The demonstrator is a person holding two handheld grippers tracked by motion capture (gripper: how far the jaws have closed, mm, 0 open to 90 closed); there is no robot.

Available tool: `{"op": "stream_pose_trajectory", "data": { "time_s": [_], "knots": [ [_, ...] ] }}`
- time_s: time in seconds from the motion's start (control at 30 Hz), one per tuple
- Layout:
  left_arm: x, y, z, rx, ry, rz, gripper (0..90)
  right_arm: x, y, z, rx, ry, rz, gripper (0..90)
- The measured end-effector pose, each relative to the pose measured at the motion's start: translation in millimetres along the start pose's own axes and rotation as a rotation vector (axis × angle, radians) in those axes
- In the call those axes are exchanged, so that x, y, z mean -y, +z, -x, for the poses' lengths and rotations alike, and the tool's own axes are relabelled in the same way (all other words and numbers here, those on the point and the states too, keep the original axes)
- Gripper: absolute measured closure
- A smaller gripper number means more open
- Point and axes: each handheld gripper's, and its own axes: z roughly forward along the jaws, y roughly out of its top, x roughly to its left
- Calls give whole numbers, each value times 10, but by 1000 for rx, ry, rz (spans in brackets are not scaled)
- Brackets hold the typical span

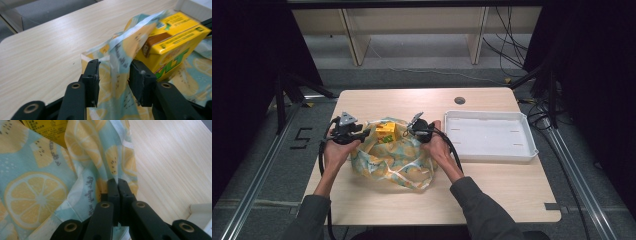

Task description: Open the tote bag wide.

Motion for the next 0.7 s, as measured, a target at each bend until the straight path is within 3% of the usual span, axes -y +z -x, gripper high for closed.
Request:
{"op": "stream_pose_trajectory", "data": {
  "time_s": [0.03, 0.1, 0.13, 0.2, 0.27, 0.3, 0.33, 0.43, 0.57, 0.7],
  "knots": [
    [-5, -1, 17, -3, -3, 14, 609, -5, -9, 4, 2, -2, -1, 900],
    [-14, -12, 24, 14, 51, -3, 620, -9, -23, 13, -5, -3, -4, 900],
    [-16, -6, 45, 0, 58, -4, 720, -10, -23, 12, -8, -8, -4, 900],
    [-28, 5, 42, -30, 99, -38, 807, -11, -28, 14, -12, -3, -7, 900],
    [-29, 23, 11, -56, 86, -46, 884, -7, -30, 15, -9, 2, -4, 900],
    [-35, 54, -6, -51, 62, -53, 892, -6, -29, 14, -11, -4, -3, 900],
    [-41, 88, -17, -45, 54, -62, 894, -7, -29, -5, -14, 14, -12, 900],
    [-44, 223, -29, -60, 40, -102, 894, -10, -15, -1, -12, -11, -8, 900],
    [40, 410, -8, -44, 22, -160, 894, 1, -10, -8, -12, -6, -21, 900],
    [152, 467, 23, -18, 16, -197, 889, 28, -12, -24, -22, -22, -32, 900]
  ]
}}
